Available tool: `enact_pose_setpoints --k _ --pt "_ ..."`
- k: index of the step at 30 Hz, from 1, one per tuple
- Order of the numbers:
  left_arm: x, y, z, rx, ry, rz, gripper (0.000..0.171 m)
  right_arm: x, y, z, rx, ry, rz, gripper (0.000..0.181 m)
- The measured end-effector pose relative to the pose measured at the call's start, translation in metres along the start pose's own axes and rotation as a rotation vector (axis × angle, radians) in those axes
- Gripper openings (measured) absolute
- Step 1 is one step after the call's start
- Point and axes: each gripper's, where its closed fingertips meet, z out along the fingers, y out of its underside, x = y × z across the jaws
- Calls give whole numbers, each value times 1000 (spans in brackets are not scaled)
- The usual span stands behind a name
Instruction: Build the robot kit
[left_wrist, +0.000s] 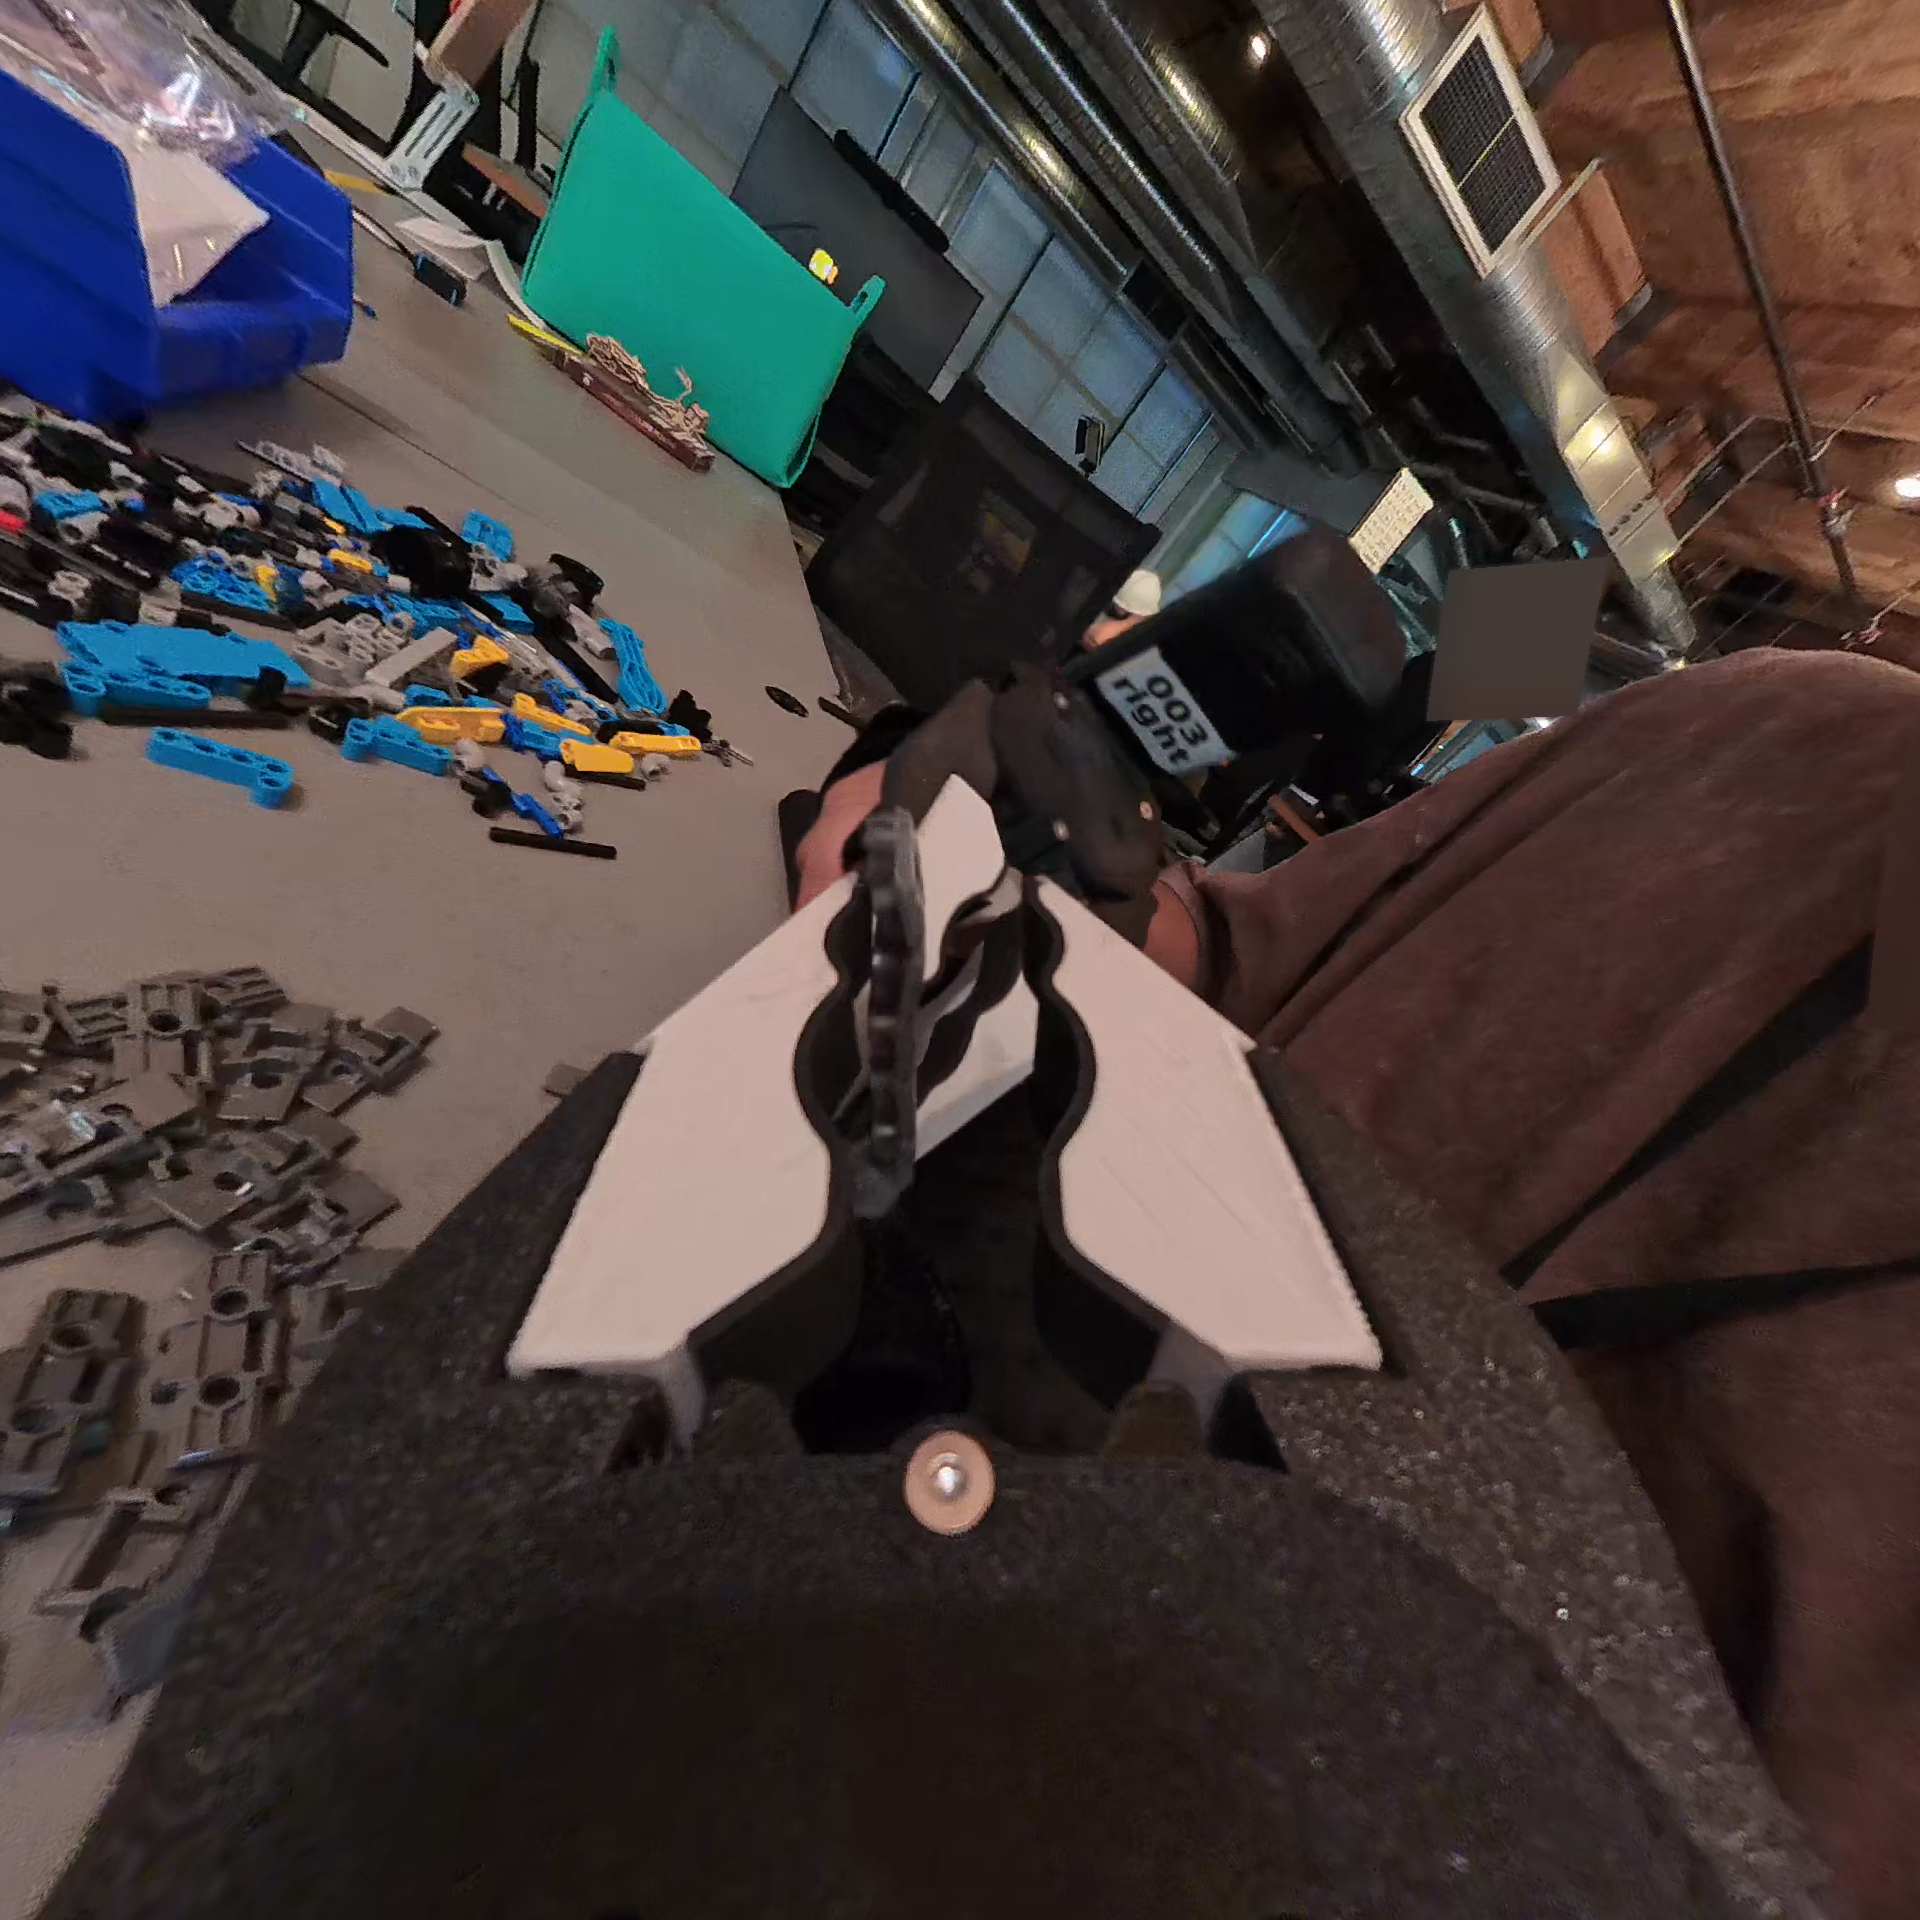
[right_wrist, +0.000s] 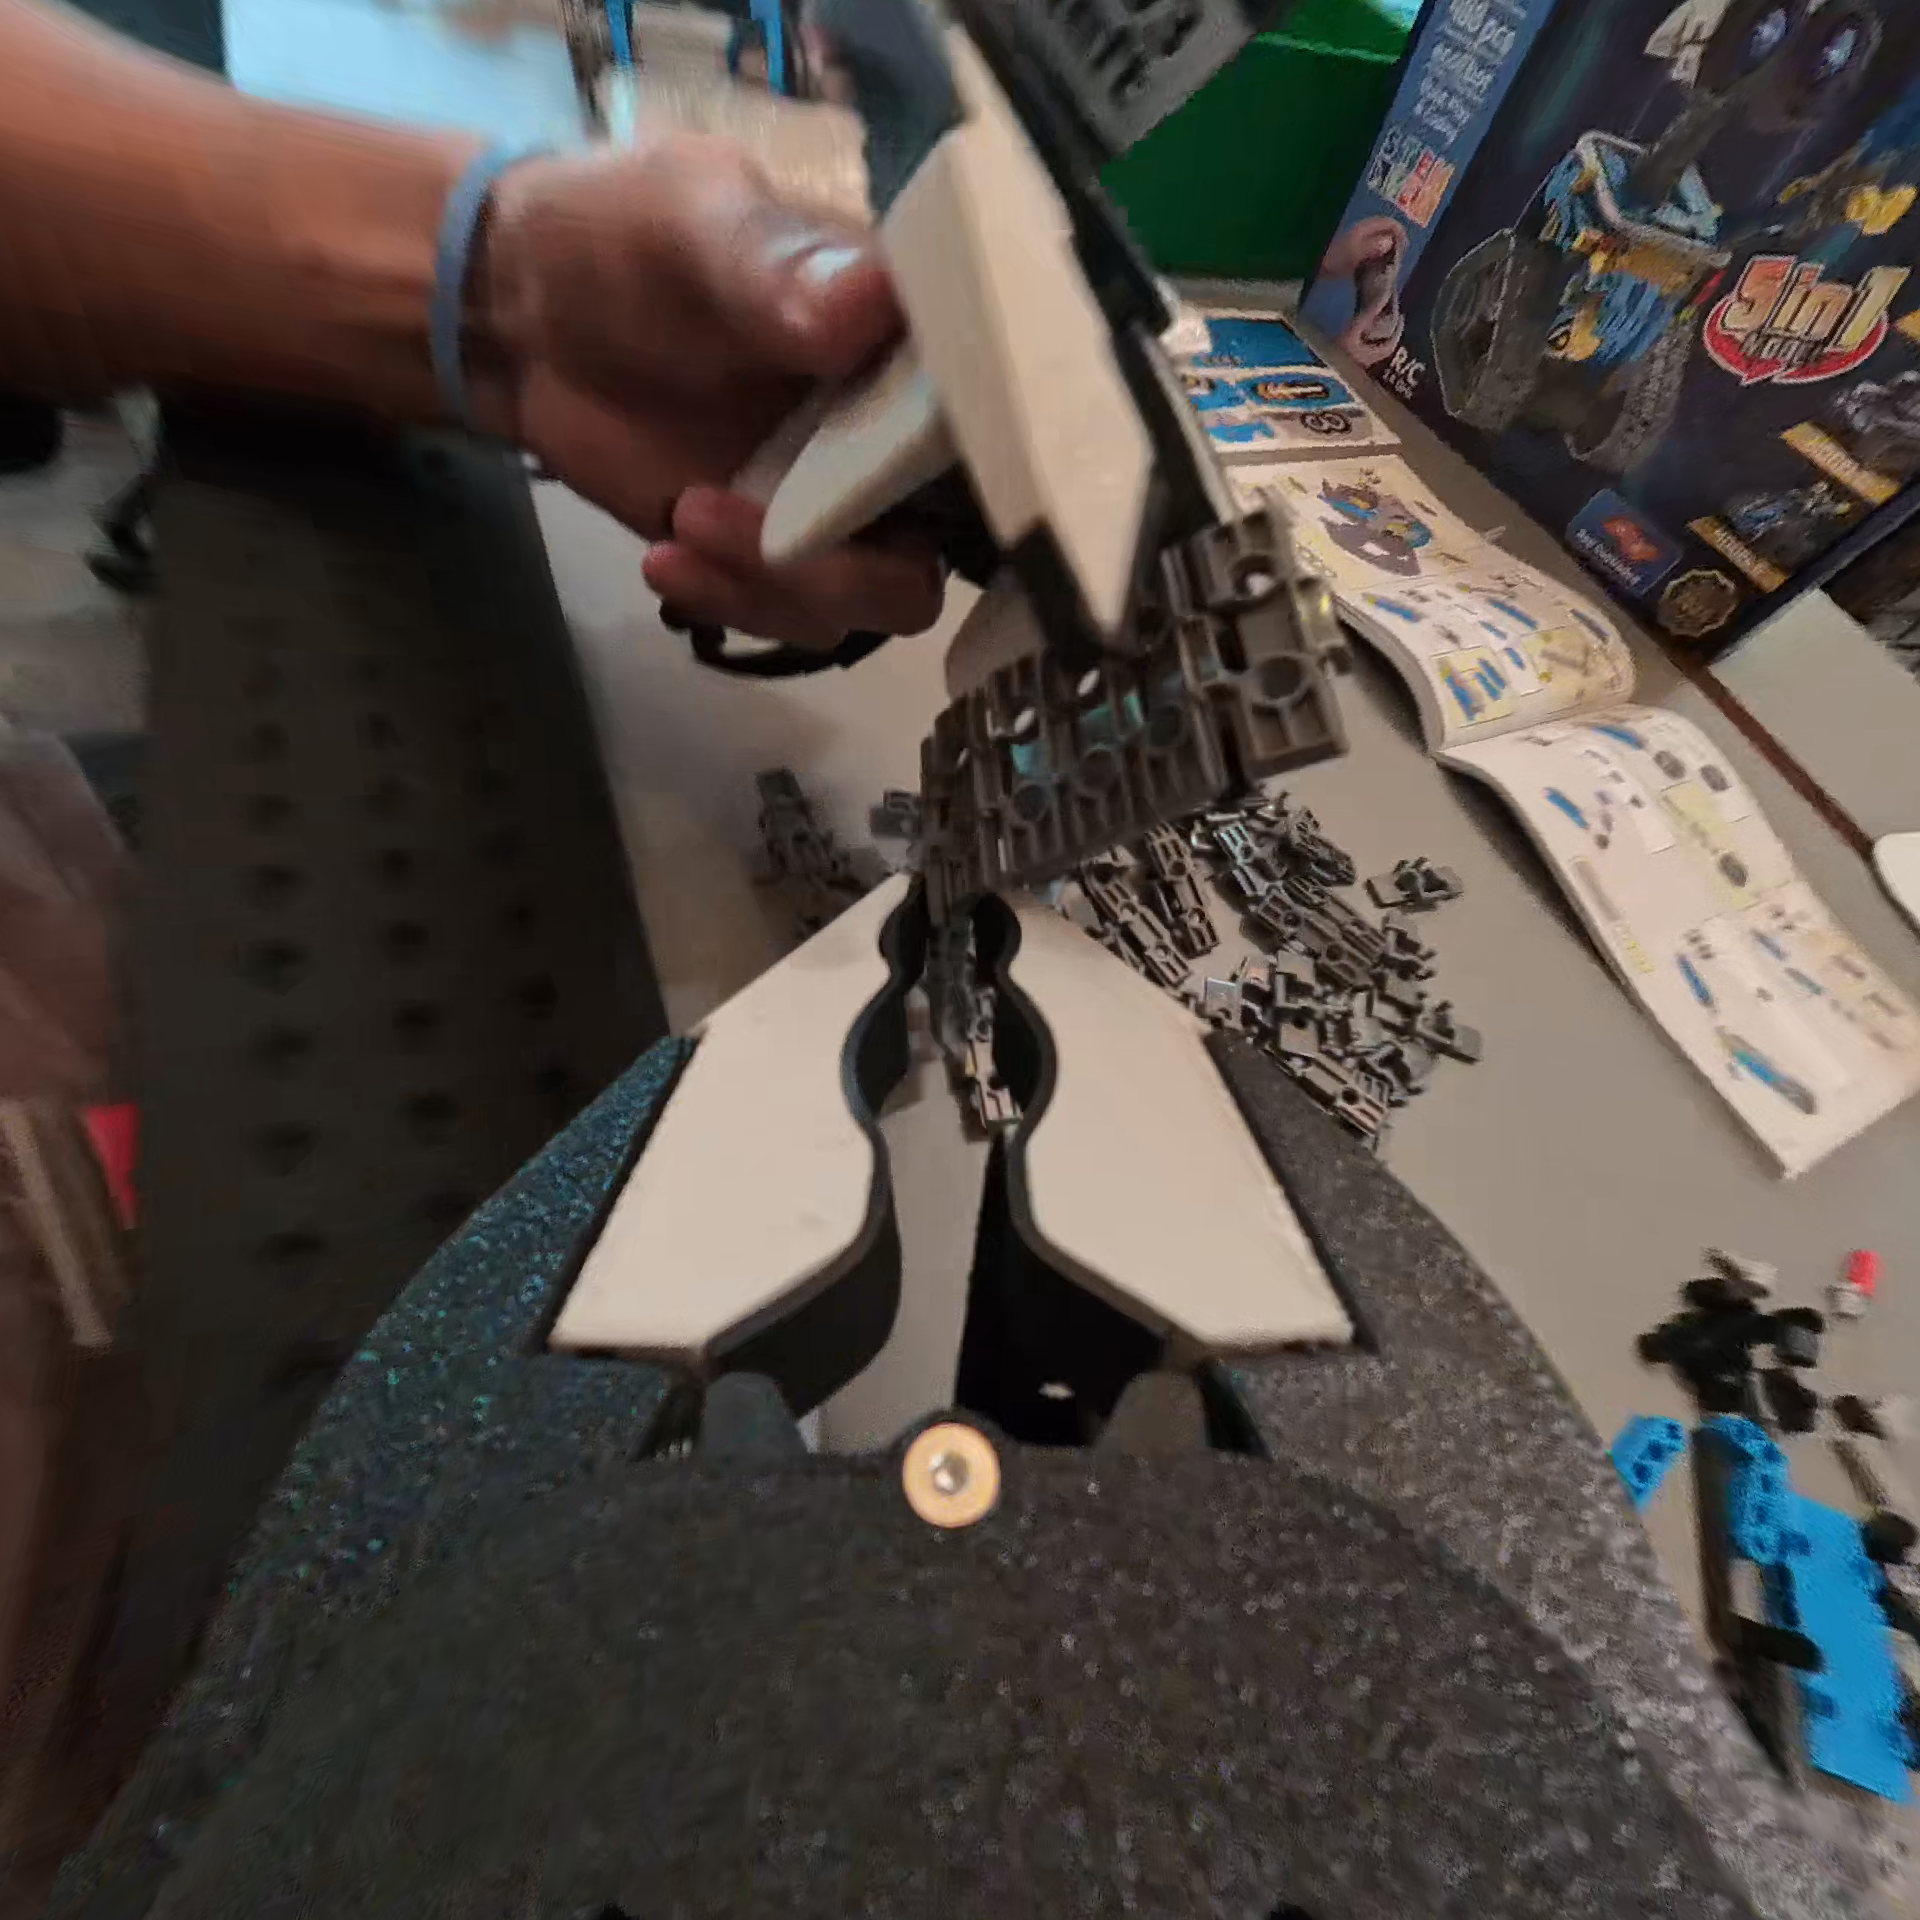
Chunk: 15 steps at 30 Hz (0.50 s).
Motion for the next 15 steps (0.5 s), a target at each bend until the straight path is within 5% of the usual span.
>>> enact_pose_setpoints --k 15 --pt "-6 -13 -23 89 2 10 18 2 7 4 -7 -52 143 8"
